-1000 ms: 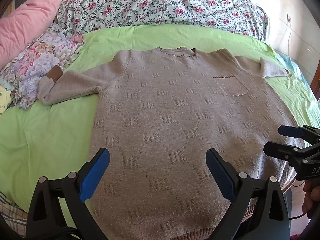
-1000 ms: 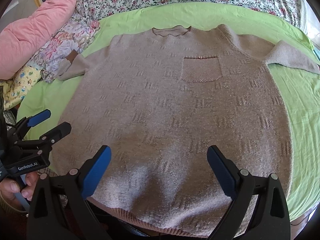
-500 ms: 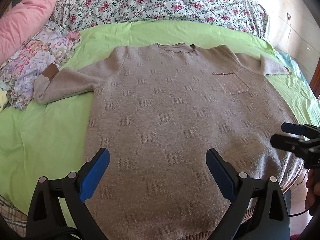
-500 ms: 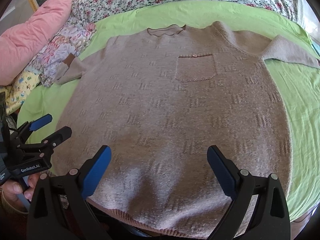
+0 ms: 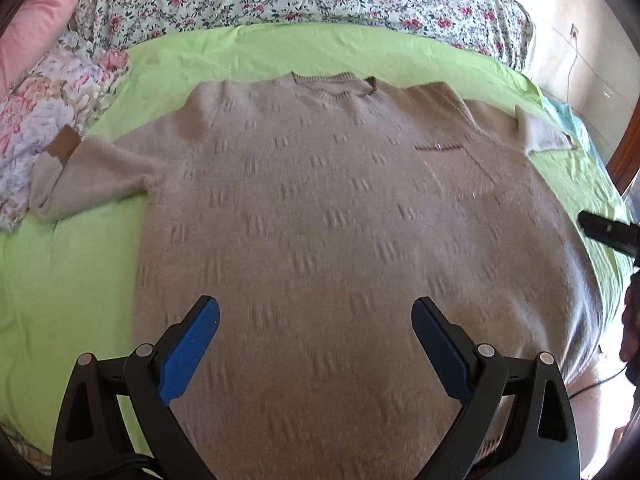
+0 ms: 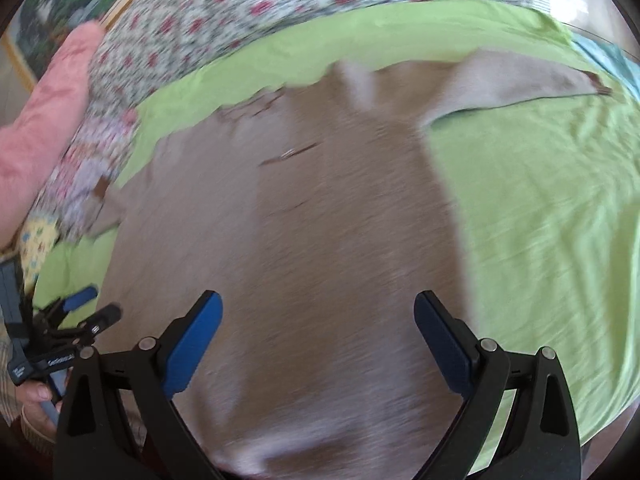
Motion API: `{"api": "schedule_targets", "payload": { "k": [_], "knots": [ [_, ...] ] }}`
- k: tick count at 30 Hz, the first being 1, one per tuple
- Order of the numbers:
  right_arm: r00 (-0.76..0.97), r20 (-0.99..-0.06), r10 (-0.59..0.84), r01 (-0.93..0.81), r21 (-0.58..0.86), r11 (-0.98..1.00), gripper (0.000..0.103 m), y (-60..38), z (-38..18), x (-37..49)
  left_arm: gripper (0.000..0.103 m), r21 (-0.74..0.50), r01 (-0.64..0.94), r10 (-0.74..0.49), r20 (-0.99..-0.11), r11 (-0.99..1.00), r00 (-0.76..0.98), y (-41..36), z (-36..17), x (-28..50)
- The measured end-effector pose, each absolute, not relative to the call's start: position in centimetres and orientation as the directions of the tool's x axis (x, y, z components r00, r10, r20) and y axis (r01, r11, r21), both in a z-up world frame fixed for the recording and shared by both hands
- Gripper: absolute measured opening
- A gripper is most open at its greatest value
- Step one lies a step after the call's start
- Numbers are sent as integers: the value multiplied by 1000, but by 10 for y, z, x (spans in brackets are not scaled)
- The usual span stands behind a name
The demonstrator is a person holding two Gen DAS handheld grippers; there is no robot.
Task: Fold small clothes
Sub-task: 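Grasp the brown-cuffed sleeve with the right tool and lift it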
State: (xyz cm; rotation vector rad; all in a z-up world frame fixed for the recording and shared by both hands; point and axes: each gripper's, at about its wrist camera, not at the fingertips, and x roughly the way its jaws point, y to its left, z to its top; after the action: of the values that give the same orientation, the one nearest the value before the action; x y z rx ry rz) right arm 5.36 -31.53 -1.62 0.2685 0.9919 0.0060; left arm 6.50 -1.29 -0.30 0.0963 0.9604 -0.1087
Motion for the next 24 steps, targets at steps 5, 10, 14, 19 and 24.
{"api": "schedule_targets", "payload": {
  "k": [5,10,14,19,24],
  "knots": [
    [610,-786,103,274,331,903,97,-399,-3,72,97,51,124,-32,-809,991,587,-14,6,92],
    [660,-752,0,462,405,789,94,-497,-4,94,97,55,102,-19,-791,993,611,-14,15,123],
    [655,-752,-75,575,432,695,69,-565,-14,132,97,77,79,11,-783,994,622,-14,15,145],
    [659,-741,-129,635,457,623,66,-645,-19,172,97,75,47,32,-800,996,599,-11,2,163],
    [646,-741,-182,667,432,607,28,-673,-26,195,97,86,43,46,-823,995,567,-9,-16,172]
  ]
}}
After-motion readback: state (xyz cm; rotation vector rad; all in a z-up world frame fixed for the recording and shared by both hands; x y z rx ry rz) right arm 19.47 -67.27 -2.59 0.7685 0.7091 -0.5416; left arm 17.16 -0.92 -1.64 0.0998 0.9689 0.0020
